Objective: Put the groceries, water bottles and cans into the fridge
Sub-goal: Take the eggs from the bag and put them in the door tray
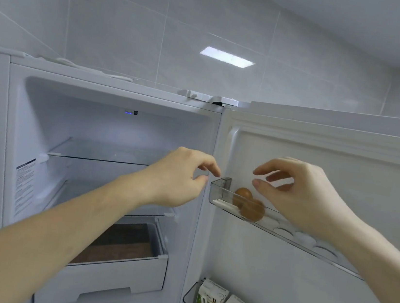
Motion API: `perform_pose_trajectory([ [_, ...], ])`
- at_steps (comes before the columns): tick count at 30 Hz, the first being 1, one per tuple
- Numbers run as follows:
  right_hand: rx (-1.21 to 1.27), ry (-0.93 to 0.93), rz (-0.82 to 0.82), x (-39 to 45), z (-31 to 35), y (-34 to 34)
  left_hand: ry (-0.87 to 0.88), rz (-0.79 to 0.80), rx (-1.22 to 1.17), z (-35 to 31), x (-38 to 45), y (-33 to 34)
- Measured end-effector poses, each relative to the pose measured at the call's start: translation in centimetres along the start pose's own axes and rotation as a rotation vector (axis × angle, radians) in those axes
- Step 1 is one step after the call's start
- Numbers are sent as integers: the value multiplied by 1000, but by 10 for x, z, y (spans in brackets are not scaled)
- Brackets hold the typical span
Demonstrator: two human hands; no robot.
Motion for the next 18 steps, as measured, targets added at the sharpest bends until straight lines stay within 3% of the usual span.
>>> perform_pose_trajectory([
  [3,13,-169,-52,-37,33,5,44,-129,18,1,-40,-20],
  [6,66,-214,30,-75,56,34,-14,-195,69,15,-90,-27],
  [18,185,-210,586,-144,110,215,-624,-238,149,116,-265,2],
])
Point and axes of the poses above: each hand's wrist, its own x-axis towards the middle knuckle, its own y-axis out of the palm, z = x × y, the point moved 8 cm from there along x, towards the middle knuckle, and after that the axes turned 12 degrees about -x, right-handed, at the moved point
